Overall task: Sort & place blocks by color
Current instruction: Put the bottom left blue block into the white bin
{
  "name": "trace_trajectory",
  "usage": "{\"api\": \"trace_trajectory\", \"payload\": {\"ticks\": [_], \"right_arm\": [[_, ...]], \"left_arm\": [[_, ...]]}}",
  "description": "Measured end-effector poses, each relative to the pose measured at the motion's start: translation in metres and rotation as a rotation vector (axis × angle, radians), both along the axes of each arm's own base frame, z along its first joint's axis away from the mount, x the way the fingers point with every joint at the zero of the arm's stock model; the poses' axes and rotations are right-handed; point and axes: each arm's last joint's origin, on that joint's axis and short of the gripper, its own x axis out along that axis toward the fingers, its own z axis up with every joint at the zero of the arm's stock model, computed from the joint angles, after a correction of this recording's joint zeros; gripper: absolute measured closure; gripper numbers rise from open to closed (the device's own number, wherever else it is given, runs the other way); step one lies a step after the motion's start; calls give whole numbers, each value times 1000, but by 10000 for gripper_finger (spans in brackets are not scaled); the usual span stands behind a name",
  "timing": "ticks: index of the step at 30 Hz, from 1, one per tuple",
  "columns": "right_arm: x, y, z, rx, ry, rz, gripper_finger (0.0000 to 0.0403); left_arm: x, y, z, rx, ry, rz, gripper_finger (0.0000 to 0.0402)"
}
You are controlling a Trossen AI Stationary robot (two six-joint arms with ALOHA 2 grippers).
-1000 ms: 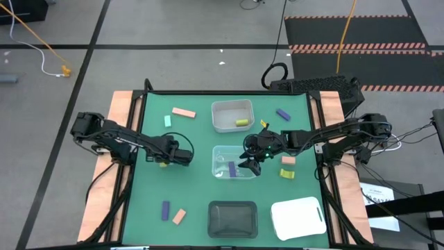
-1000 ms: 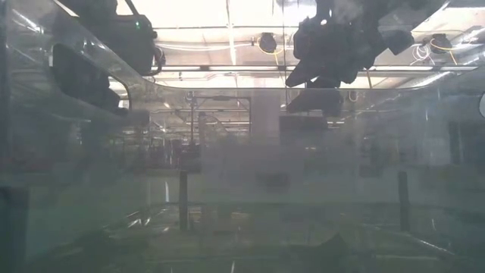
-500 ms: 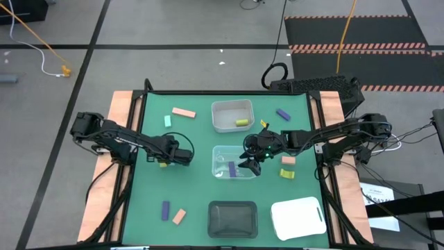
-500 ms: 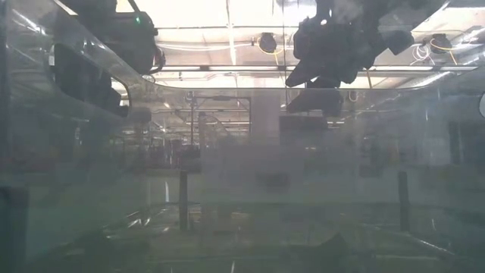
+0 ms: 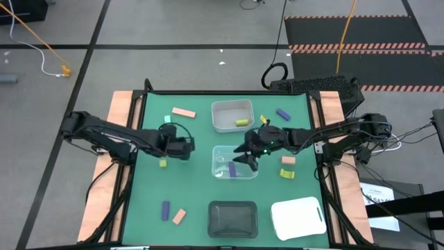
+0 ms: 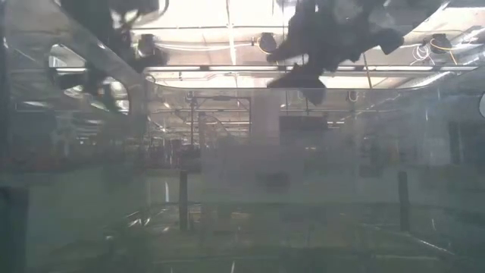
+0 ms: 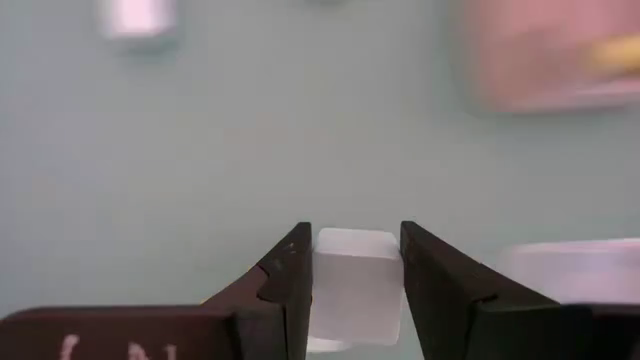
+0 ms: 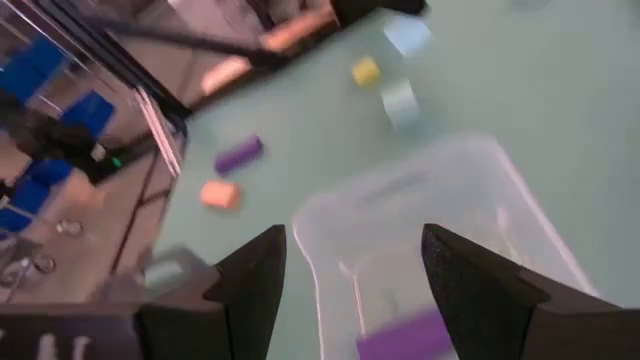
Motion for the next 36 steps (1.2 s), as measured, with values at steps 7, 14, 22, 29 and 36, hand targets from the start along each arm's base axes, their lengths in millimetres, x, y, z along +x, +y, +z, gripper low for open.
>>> {"api": "trace_trajectory", "payload": {"ticks": [7,14,22,29,36], "right_arm": [[7,-1,25,-190,-298,49,177],[8,2,42,-430,-513,87,177],[8,4,46,-724,-521,-62,177],[8,3,52,-756,-571,-92,177],[8,5,51,-741,-566,-82,177]], "left_arm": [[34,-3,43,124,-368,-195,277],[53,-6,71,225,-660,-283,277],[59,-15,88,203,-855,-334,277],[59,-19,90,186,-886,-333,277],[68,-19,92,205,-957,-324,277]]}}
